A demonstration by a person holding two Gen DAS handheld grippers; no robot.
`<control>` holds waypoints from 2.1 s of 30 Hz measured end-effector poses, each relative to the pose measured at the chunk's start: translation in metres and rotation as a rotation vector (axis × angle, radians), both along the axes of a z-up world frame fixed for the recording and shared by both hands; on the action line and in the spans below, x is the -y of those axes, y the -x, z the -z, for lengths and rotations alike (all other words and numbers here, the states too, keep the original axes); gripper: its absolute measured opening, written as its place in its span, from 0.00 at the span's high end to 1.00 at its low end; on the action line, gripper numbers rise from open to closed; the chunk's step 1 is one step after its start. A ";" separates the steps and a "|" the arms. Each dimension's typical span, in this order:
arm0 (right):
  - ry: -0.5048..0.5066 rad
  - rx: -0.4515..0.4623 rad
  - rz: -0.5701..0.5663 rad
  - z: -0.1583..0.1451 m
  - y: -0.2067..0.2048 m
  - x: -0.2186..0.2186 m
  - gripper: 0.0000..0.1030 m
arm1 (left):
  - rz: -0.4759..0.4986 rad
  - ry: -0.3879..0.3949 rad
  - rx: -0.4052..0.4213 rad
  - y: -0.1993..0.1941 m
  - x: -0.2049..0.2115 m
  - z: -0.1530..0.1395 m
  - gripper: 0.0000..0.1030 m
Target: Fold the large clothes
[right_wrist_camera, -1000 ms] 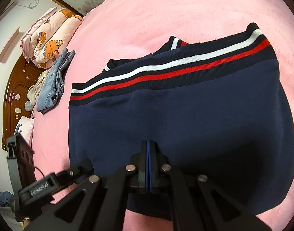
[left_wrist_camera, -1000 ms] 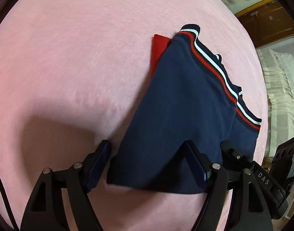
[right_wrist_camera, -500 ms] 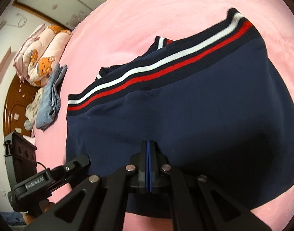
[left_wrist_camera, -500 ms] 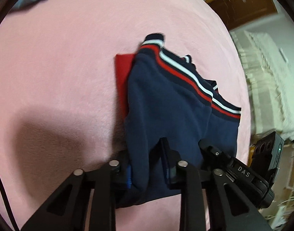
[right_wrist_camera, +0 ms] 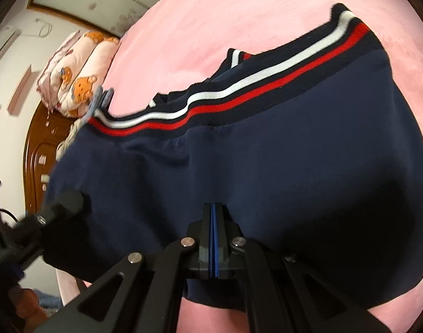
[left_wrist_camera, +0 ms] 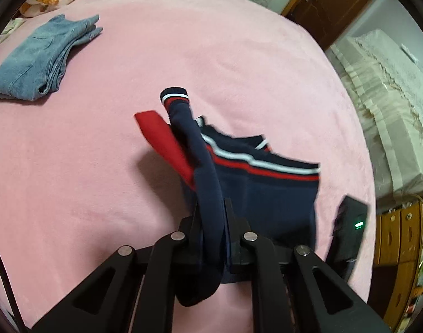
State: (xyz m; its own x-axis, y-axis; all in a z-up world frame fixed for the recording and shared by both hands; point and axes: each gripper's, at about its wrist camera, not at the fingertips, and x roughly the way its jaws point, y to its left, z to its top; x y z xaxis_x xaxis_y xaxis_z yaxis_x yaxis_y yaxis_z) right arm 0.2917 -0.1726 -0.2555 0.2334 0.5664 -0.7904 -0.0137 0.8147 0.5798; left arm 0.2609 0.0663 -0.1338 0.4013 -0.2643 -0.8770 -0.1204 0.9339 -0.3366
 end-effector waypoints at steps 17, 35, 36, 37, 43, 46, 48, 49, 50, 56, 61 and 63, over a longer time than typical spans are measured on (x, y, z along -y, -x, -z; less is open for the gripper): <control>0.025 0.042 -0.016 -0.034 -0.022 0.110 1.00 | 0.138 -0.004 0.049 -0.003 0.151 -0.029 0.93; -0.084 -0.080 0.122 -0.035 -0.042 0.197 0.91 | 0.219 -0.154 -0.164 0.009 0.171 0.005 0.22; -0.098 -0.088 0.094 -0.037 -0.043 0.188 0.85 | 0.200 -0.178 -0.187 0.009 0.162 0.009 0.22; -0.107 -0.090 0.076 -0.039 -0.044 0.181 0.71 | 0.186 -0.195 -0.208 0.010 0.155 0.013 0.22; -0.101 -0.093 -0.011 -0.047 -0.046 0.141 0.55 | 0.122 -0.177 -0.304 0.014 0.115 0.040 0.22; 0.007 -0.098 -0.090 -0.042 -0.044 0.121 0.63 | 0.112 -0.139 -0.313 0.016 0.108 0.043 0.22; 0.100 -0.063 -0.132 -0.045 -0.037 0.111 0.80 | 0.116 -0.143 -0.308 0.018 0.108 0.042 0.22; 0.113 -0.048 -0.133 -0.047 -0.033 0.111 0.83 | 0.122 -0.155 -0.303 0.019 0.108 0.041 0.22; 0.122 -0.033 -0.130 -0.050 -0.029 0.110 0.87 | 0.107 -0.157 -0.303 0.019 0.111 0.041 0.22; 0.158 -0.078 -0.101 -0.037 -0.010 0.121 0.91 | 0.129 -0.136 -0.327 0.009 0.112 0.050 0.22; 0.094 -0.106 -0.048 -0.017 -0.011 0.140 0.85 | 0.126 -0.098 -0.318 0.011 0.105 0.051 0.22; 0.014 -0.116 -0.033 -0.021 -0.011 0.152 0.83 | 0.135 -0.068 -0.304 0.011 0.098 0.049 0.22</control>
State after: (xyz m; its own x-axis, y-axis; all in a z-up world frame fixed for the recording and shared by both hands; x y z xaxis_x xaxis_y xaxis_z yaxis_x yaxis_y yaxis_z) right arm 0.3026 -0.3248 -0.2346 0.1208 0.5612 -0.8188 0.0260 0.8228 0.5678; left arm 0.2496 -0.0317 -0.1827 0.0840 -0.2341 -0.9686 -0.0791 0.9674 -0.2407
